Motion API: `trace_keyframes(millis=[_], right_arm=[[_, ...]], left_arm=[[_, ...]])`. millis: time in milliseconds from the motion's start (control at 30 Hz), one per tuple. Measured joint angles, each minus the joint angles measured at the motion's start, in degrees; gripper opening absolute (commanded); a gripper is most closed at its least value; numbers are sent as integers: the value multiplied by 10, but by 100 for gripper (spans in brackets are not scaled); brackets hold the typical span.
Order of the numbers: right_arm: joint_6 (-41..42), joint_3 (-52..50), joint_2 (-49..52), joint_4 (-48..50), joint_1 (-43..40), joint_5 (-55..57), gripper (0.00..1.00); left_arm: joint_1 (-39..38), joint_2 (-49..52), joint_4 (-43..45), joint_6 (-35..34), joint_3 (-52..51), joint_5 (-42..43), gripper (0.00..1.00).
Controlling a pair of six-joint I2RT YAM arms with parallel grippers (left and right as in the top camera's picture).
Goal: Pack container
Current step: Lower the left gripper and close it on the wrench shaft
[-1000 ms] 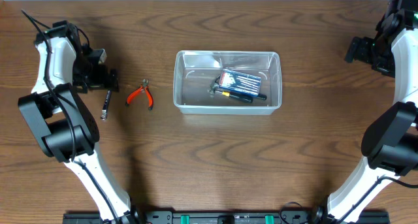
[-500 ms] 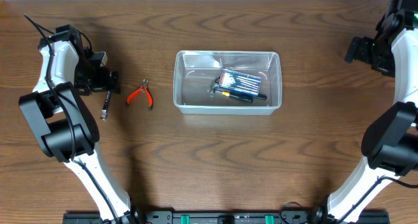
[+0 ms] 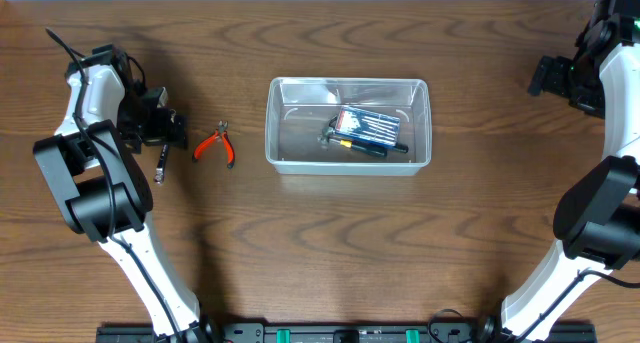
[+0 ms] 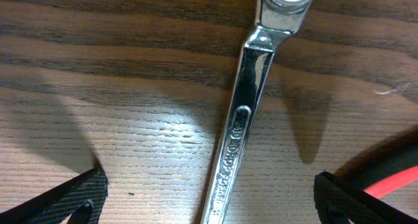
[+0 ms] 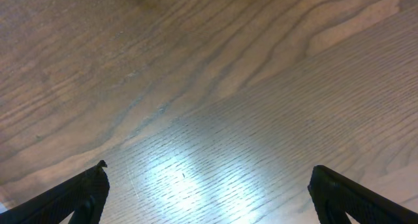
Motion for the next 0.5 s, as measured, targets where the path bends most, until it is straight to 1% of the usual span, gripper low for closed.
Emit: trace_keyframes(millis=[233,367,500], right_arm=[[0,0,0,0,0,0,99],[0,0,0,0,0,0,99],[0,0,0,0,0,0,99]], left_arm=[[0,0,0,-1,0,0,100],[0,0,1,-2,0,-2,91],[0,1,1,-1,0,-6,89]])
